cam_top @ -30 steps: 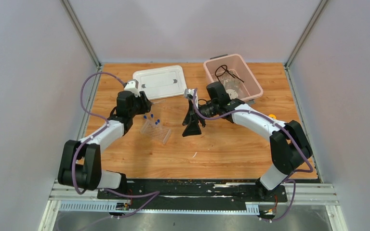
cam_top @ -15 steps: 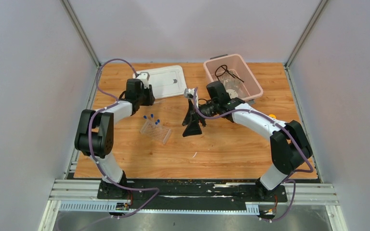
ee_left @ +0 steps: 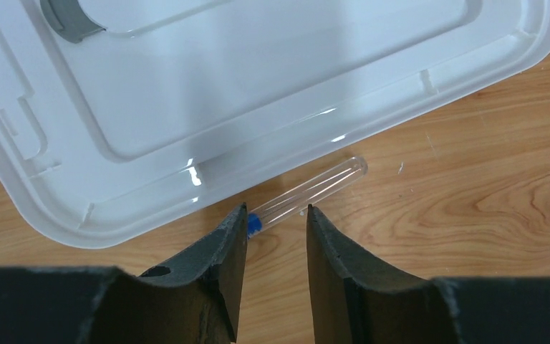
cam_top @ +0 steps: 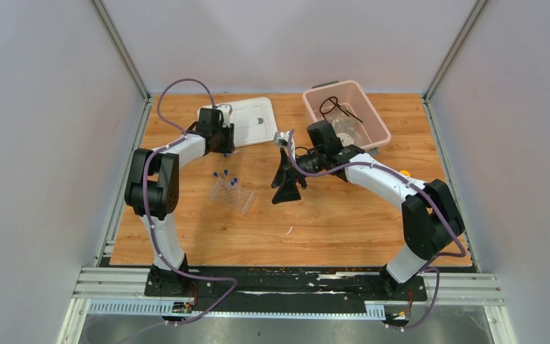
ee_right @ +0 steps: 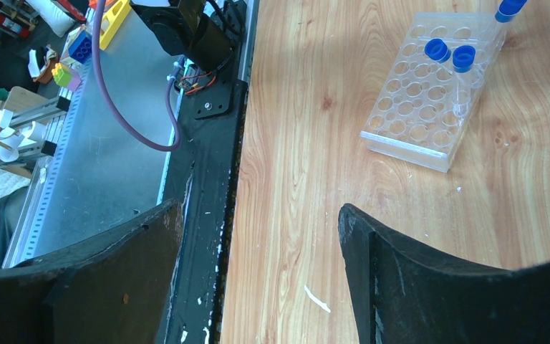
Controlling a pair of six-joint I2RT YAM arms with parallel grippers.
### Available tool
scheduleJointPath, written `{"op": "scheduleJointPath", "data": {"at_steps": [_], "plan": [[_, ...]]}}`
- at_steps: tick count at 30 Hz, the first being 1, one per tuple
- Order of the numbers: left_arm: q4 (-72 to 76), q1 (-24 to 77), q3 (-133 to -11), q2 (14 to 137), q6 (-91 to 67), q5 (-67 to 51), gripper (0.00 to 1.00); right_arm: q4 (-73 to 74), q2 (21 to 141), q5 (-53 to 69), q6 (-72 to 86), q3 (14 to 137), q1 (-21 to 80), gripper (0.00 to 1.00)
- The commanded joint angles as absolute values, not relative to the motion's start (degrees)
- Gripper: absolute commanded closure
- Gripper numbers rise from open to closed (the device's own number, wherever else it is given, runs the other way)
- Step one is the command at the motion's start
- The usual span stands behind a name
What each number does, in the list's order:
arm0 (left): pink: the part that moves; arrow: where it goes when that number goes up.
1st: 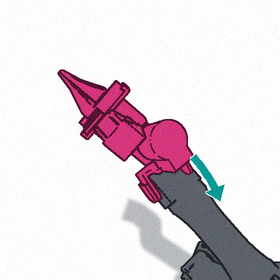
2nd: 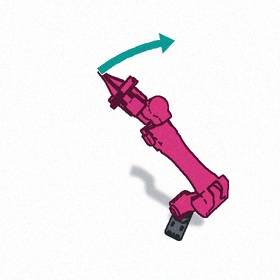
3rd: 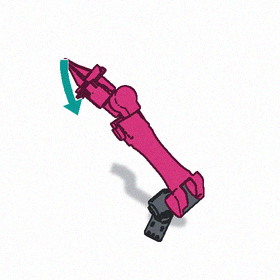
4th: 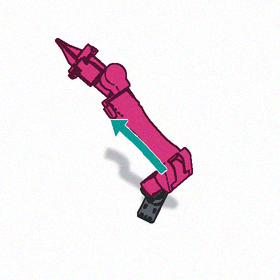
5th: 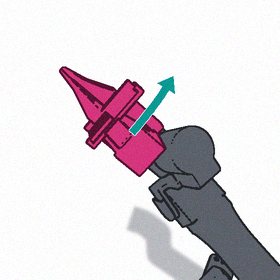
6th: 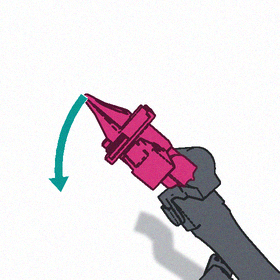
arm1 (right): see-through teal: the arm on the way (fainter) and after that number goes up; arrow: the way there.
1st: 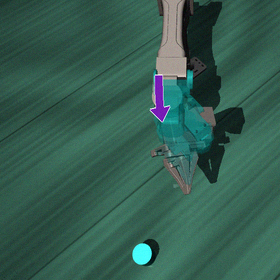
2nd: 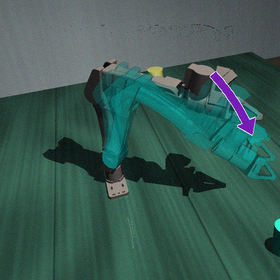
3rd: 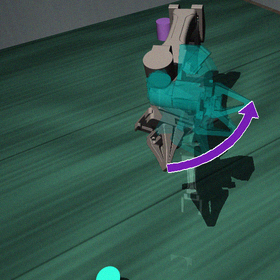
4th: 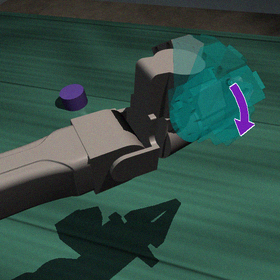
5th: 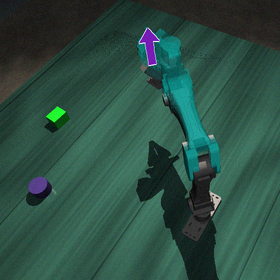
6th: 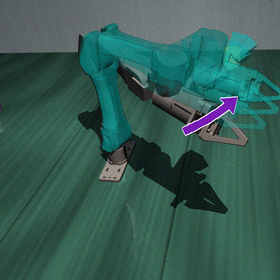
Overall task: Organize the chemistry lab equipment
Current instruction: Pick up the test tube at the center of the board.
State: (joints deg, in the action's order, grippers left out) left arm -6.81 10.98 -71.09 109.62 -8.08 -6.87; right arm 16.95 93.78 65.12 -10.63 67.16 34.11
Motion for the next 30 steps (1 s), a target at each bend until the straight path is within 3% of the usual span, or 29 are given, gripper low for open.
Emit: {"op": "scheduleJointPath", "data": {"at_steps": [1,25,30], "plan": [[-12.5,12.9,-76.5,111.4,-5.6,-3.4,0.57,16.5,94.0,67.1,-11.8,69.6,33.8,0.2],[-21.5,15.3,-83.1,117.5,-4.5,-5.8,0.55,17.2,94.3,68.4,-11.6,70.0,33.2,0.2],[-26.8,16.4,-83.4,117.8,-8.7,-0.3,0.55,17.2,94.4,68.5,-11.7,70.0,33.2,0.2]]}}
